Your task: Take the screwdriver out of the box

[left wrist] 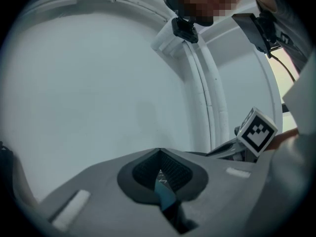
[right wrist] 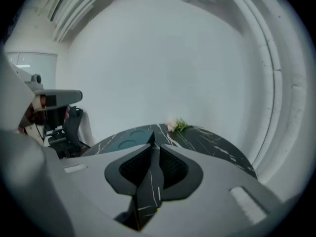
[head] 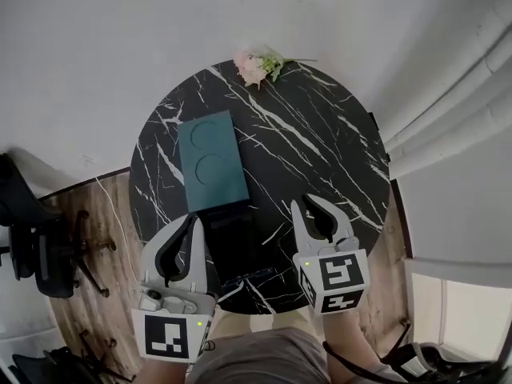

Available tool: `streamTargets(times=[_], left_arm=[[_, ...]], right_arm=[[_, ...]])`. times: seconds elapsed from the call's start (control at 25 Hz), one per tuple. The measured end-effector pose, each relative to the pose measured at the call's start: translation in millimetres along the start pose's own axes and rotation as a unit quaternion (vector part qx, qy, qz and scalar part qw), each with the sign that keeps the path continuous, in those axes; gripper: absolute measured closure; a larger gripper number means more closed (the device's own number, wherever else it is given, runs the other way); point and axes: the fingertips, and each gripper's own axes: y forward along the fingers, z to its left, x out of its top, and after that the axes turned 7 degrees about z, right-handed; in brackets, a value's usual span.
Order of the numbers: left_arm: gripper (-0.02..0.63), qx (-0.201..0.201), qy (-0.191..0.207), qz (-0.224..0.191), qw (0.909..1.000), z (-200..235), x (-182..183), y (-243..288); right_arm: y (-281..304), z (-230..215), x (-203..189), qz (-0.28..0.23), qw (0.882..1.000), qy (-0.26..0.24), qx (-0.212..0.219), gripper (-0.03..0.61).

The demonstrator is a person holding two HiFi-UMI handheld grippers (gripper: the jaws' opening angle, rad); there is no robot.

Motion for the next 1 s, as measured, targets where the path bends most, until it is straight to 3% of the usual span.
streamTargets(times=[0.32, 0.52, 0.72, 1.0], left_arm=[[0.614, 0.033, 0.005, -0.094, 0.995, 28.3, 68.0, -15.1], [0.614, 0.059, 0.012, -0.146, 0.9875, 48.5, 108.2, -29.0], [0.614, 0.078, 0.017, -0.171, 0.982, 64.9, 134.0, -35.9], [0.614, 0.088, 0.03, -0.181, 0.9792, 63.0, 141.3, -41.9]], right_arm=[[-61.2, 23.0, 110.7, -0.131, 0.99, -0.047, -0.003, 0.502], [-89.3, 37.3, 155.3, -0.18, 0.981, -0.071, -0.006, 0.503], [-100.4, 51.0, 182.8, -0.209, 0.974, -0.087, -0.005, 0.522], [-106.9, 55.9, 186.8, -0.217, 0.971, -0.096, -0.007, 0.554]])
